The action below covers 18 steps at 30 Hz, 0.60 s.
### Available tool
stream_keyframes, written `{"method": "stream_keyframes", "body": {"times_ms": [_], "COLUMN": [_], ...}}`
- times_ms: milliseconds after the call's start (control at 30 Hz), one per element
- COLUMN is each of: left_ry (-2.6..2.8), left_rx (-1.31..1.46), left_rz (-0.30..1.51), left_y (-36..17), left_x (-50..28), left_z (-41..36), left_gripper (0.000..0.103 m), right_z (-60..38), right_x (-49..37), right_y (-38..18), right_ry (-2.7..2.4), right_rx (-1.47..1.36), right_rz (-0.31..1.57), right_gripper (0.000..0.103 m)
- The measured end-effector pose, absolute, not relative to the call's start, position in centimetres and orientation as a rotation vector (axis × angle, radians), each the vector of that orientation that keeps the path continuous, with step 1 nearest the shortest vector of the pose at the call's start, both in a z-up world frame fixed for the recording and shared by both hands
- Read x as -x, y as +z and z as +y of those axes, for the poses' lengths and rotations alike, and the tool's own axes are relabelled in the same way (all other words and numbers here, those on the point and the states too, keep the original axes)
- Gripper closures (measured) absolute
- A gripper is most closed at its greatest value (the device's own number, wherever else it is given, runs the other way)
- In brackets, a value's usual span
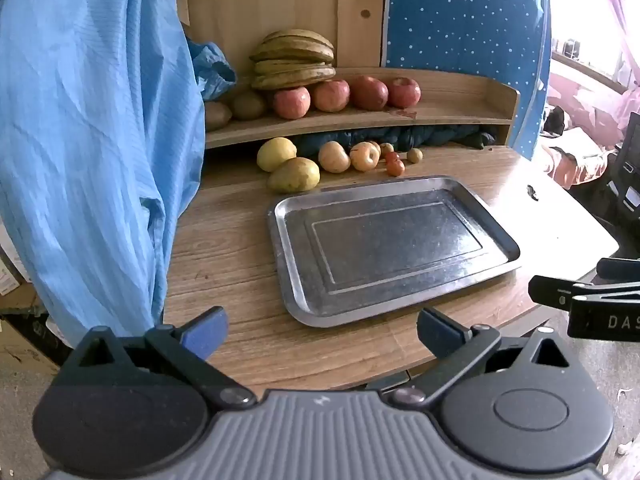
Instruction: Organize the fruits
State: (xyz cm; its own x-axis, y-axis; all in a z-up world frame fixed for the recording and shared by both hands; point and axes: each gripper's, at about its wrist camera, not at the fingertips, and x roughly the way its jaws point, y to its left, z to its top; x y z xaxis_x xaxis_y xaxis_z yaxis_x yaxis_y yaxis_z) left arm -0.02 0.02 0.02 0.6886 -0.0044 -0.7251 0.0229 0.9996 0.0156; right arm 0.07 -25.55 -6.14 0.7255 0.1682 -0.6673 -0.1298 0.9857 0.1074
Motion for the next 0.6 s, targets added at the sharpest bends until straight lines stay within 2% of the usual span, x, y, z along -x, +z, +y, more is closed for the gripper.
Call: {"method": "stream_keyframes", "body": {"times_ms": [600], "left_ry": [-0.018], "left_rx": [-0.031], "left_rz": [0.814], "left_y": [-0.13], "left_x": [-0.05], "left_z": [-0.18], "left_gripper": [0.0], "right_z": [-25.46], "right_x": [-0.02], "right_y": [-6.21], "right_ry": [0.162], "right_rx": [-0.052], "right_rz": [0.743], "right_gripper": [0.001]}}
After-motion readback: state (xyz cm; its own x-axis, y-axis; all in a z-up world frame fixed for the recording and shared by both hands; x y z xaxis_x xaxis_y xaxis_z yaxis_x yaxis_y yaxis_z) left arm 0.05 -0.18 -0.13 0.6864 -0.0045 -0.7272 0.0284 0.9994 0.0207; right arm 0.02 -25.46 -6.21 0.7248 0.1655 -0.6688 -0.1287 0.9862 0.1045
